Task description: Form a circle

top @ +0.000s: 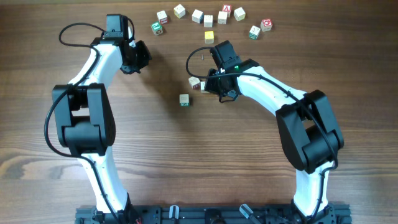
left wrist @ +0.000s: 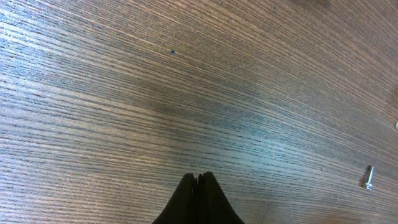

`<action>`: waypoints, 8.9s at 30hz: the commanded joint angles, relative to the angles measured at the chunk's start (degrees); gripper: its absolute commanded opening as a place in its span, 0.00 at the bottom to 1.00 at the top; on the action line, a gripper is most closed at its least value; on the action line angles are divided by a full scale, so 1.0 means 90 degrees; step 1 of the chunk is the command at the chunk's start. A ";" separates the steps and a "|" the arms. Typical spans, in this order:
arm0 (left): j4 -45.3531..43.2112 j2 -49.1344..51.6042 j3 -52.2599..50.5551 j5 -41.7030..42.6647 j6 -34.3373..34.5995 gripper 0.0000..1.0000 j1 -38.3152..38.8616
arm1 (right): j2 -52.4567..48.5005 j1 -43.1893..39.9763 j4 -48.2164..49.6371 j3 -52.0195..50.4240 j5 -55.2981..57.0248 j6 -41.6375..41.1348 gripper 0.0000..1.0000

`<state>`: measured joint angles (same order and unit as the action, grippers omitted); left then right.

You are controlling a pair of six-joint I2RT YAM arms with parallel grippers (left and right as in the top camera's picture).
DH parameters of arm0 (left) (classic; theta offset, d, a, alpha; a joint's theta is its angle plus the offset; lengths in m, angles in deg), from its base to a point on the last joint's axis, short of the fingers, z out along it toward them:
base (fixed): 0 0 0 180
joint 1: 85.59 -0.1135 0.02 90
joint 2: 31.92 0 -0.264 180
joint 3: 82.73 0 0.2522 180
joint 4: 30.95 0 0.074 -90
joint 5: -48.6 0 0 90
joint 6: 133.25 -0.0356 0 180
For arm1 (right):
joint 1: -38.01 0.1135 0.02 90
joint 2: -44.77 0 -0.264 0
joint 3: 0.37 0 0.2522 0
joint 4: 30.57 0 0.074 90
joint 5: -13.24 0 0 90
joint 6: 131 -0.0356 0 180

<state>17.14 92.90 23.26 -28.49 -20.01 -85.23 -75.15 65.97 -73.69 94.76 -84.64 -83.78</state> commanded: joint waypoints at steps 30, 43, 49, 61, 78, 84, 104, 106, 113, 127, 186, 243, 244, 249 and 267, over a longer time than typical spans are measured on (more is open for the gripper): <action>-0.0002 -0.0070 0.0092 -0.0036 0.0063 0.04 0.0017 | -0.0107 0.0015 -0.0032 0.0138 -0.0046 0.0087 0.05; 0.0214 -0.0515 0.0095 0.0160 -0.0372 0.04 0.0032 | -0.0032 -0.0287 -0.0153 0.0138 0.0619 0.0085 0.04; 0.1678 -0.1195 0.0095 0.0155 -0.1579 0.11 0.0240 | -0.0032 -0.0806 -0.0318 0.0138 0.0665 0.0092 0.08; 0.2290 -0.1392 -0.0219 0.0114 -0.3937 0.65 0.1409 | -0.0034 -0.0993 -0.0342 0.0090 0.1707 0.0087 0.42; 0.0702 -0.1392 -0.2188 -0.0041 -0.3815 0.49 0.2120 | -0.0036 -0.0991 -0.0338 0.0041 0.1885 0.0070 0.47; 0.0350 -0.1392 -0.2188 -0.0041 -0.3643 0.41 0.2120 | -0.0036 -0.0991 -0.0340 0.0039 0.1885 0.0070 0.47; -0.0248 -0.1392 -0.2188 -0.0663 -0.4714 0.26 0.2339 | -0.0070 -0.0991 -0.0291 0.0029 0.1885 0.0070 0.46; -0.0435 -0.1392 -0.2188 -0.0661 -0.4728 0.26 0.2416 | -0.0070 -0.0991 -0.0291 0.0029 0.1885 0.0070 0.46; -0.0386 -0.1392 -0.2188 -0.0661 -0.4728 0.26 0.2480 | -0.0070 -0.0991 -0.0291 0.0029 0.1885 0.0070 0.46; 0.0231 -0.1392 -0.2188 -0.0661 -0.4726 0.30 0.2480 | -0.0070 -0.0991 -0.0080 0.0029 0.1936 0.0075 0.46; -0.0466 -0.1392 -0.2188 -0.0784 -0.4724 0.35 0.2735 | -0.0073 -0.0991 0.0121 -0.0097 0.2057 0.0087 0.46; -0.1552 -0.3662 -0.2176 -0.0945 -0.2562 1.00 0.0546 | -0.0066 -0.0991 -0.0027 -0.0080 0.0342 0.0299 0.88; -0.1554 -0.3650 -0.2176 -0.0945 -0.2375 1.00 0.0444 | -0.0066 -0.0991 -0.0019 -0.0075 0.0163 0.0359 0.88; -0.1581 -0.3500 -0.2176 -0.0945 -0.1707 1.00 -0.0117 | 0.0005 -0.0993 0.0034 -0.0063 -0.0141 0.0459 0.82; -0.2565 -0.1353 -0.2176 0.0690 -0.0493 0.10 0.0119 | 0.0039 -0.0993 0.0216 0.0330 0.0248 0.1219 0.40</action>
<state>-4.52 76.81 3.63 -26.37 -28.55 -86.34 -74.91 56.84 -71.92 96.48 -86.44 -73.27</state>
